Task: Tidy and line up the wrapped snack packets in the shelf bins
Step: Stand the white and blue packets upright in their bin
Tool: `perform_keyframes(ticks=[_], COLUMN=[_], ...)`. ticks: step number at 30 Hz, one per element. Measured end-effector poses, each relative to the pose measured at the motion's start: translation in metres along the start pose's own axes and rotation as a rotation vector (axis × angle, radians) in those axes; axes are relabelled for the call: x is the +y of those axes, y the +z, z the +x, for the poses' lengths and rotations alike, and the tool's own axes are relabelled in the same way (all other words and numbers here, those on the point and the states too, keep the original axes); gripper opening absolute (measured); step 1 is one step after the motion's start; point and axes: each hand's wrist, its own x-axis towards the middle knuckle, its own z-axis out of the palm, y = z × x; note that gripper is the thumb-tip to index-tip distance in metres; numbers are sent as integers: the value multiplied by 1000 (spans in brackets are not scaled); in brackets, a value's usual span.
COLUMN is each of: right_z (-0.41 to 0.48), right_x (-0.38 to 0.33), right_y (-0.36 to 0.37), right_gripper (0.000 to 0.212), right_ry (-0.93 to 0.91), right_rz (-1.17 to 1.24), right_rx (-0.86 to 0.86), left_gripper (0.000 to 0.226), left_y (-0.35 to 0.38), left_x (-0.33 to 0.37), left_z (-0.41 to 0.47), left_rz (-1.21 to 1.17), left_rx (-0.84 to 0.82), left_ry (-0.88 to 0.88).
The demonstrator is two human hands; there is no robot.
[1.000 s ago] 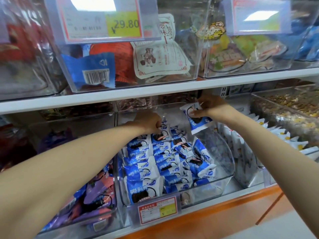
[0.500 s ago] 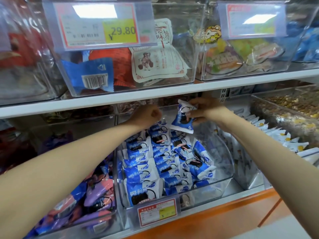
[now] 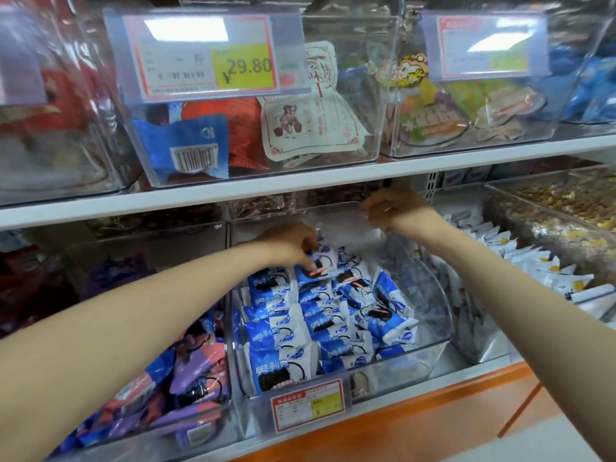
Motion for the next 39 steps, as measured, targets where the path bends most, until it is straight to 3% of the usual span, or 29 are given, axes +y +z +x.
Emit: perform_keyframes(ticks=[5, 17, 25, 39], right_z=[-2, -4, -3, -2], right_x=[5, 10, 13, 15], right_y=[3, 0, 0, 3], right_gripper=[24, 29, 27, 22], right_ry=[-17, 9, 13, 24], right_rz=[-89, 37, 35, 22], right_rx=[-15, -33, -38, -58], left_gripper=[39, 30, 30, 26], left_y=[18, 11, 24, 31], left_x=[-1, -5, -3, -4], left_z=[4, 7, 11, 8], left_rz=[367, 338, 541, 554], left_rx=[82, 132, 78, 154], left_ry=[50, 15, 128, 239])
